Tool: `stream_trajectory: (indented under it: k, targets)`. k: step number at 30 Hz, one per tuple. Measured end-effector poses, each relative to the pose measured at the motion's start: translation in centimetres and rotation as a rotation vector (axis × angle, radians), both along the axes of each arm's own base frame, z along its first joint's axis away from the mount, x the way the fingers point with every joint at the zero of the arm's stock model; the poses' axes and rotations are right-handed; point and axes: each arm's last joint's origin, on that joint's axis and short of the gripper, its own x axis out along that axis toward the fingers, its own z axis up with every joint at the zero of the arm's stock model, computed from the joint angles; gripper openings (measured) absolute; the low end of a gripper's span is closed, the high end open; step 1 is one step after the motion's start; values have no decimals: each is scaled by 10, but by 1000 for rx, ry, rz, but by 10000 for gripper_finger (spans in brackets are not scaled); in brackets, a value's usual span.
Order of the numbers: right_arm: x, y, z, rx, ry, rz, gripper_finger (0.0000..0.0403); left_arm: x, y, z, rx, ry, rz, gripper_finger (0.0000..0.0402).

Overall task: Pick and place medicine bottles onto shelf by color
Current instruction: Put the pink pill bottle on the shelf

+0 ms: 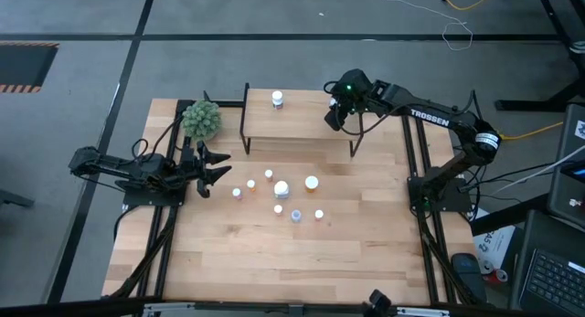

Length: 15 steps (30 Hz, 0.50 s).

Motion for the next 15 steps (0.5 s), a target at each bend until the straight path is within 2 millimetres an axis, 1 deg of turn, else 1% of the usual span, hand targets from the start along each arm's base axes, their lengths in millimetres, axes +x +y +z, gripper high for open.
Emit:
stream_trajectory:
  k: [5,10,15]
  targets:
    - [1,-1,4,-9,-10,2,198,0,0,0,0,0,0,186]
    - [2,-1,19,-25,-31,4,199,0,0,0,0,-1,0,186]
    - [1,-1,40,-18,-54,-8,200,0,0,0,0,-1,0,186]
